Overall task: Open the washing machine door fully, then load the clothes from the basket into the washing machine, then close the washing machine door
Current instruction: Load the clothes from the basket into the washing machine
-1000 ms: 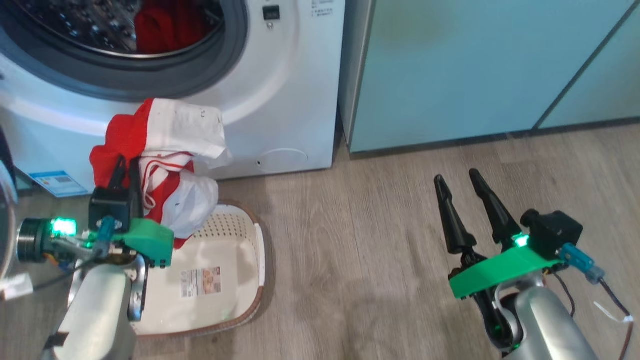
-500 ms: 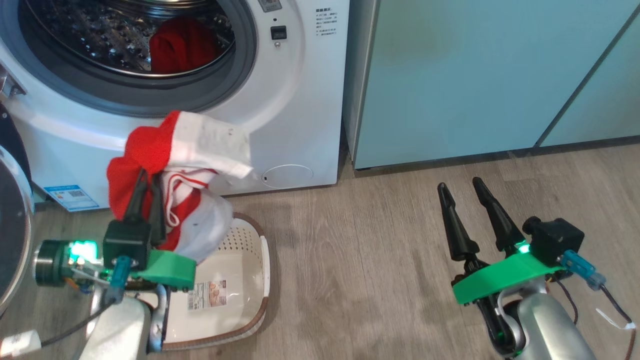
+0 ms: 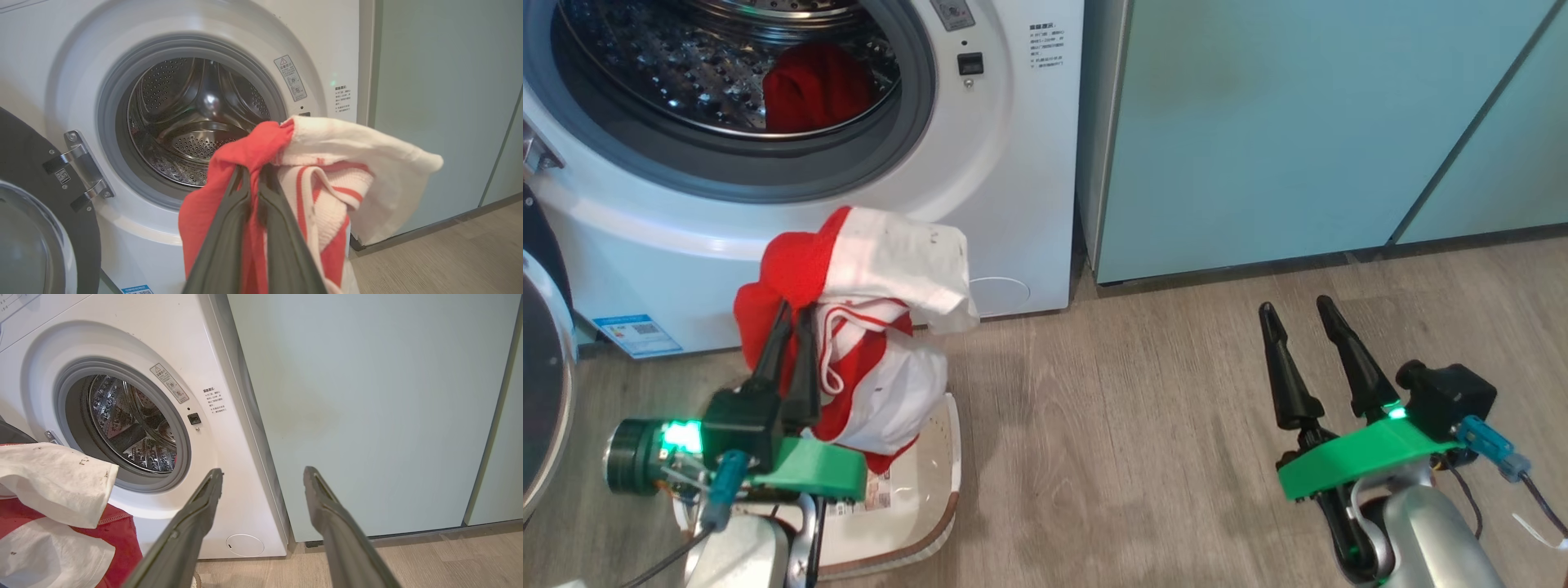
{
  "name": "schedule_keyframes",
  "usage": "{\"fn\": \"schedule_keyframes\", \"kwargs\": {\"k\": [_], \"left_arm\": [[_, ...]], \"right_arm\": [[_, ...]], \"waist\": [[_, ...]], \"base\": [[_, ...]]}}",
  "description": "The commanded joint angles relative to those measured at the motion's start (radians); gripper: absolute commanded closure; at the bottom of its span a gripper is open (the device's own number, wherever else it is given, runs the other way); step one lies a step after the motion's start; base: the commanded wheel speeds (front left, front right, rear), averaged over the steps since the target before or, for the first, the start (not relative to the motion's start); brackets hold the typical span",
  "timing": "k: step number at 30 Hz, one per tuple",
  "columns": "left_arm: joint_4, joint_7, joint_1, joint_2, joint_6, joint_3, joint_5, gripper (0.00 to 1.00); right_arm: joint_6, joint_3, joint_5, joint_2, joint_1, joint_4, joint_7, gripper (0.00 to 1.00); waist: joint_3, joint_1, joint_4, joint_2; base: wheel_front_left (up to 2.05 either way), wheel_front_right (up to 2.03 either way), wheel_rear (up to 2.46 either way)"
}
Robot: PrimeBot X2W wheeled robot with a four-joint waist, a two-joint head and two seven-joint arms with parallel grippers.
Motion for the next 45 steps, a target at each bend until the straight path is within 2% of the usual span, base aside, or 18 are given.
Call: {"fn": "schedule_keyframes", "kwargs": {"k": [1,16,23,29,35,45], "left_arm": [[-0.047,-0.013,-0.019,0.0,-0.011,0.052,-0.001,1.0],[-0.06,-0.013,-0.023,-0.041,-0.047,0.103,0.006,1.0],[-0.077,-0.013,-0.094,-0.044,-0.069,0.166,0.0,1.0],[-0.093,-0.013,-0.219,-0.031,-0.089,0.208,0.006,1.0],[-0.084,-0.013,-0.409,-0.001,-0.106,0.281,-0.002,1.0],[0.035,-0.013,-0.747,0.08,-0.138,0.372,-0.001,1.0]], "right_arm": [[0.0,0.017,0.002,-0.001,-0.015,-0.034,-0.009,0.0],[0.0,0.013,0.004,-0.001,-0.019,-0.04,-0.009,0.0],[0.0,0.021,0.006,-0.001,-0.043,-0.05,-0.009,0.0],[0.0,0.022,0.007,-0.001,-0.077,-0.062,-0.009,0.0],[0.0,0.038,0.013,-0.001,-0.115,-0.075,-0.009,0.0],[0.0,0.076,0.058,-0.001,-0.19,-0.097,-0.009,0.0]], "waist": [[-0.001,0.0001,-0.002,-0.0001],[0.018,0.0001,-0.004,-0.0001],[0.09,0.0001,-0.015,-0.0001],[0.201,0.0001,-0.033,-0.0001],[0.324,0.0001,-0.061,-0.0001],[0.516,0.0001,-0.131,-0.0001]], "base": [[0.0,0.0,0.0],[0.0,0.0,0.0],[0.0,0.0,0.0],[0.0,0.0,0.0],[0.0,0.0,0.0],[0.0,0.0,0.0]]}}
